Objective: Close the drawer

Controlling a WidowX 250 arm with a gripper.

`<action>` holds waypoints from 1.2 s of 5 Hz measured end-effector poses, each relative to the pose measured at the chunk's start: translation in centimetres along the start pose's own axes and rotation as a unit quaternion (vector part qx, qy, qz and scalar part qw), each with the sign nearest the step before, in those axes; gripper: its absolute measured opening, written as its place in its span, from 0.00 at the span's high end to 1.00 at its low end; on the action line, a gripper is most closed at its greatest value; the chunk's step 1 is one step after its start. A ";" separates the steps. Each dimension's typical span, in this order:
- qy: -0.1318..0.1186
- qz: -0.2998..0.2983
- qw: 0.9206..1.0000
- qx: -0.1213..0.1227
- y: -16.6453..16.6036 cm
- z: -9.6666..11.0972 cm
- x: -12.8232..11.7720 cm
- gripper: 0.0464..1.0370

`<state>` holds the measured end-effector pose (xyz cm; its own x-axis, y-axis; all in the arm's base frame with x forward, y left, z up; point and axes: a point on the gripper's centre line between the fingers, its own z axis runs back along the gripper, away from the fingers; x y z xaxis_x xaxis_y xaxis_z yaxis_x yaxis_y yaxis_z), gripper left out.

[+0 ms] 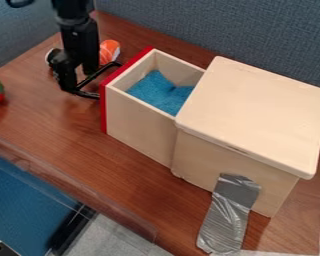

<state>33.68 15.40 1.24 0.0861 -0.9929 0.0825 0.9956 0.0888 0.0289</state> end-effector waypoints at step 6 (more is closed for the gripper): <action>-0.015 0.001 1.000 -0.013 -1.5 -0.8 6.0 0.04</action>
<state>32.77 9.26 0.90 0.0873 -0.9898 0.1127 0.9961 0.0881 0.0022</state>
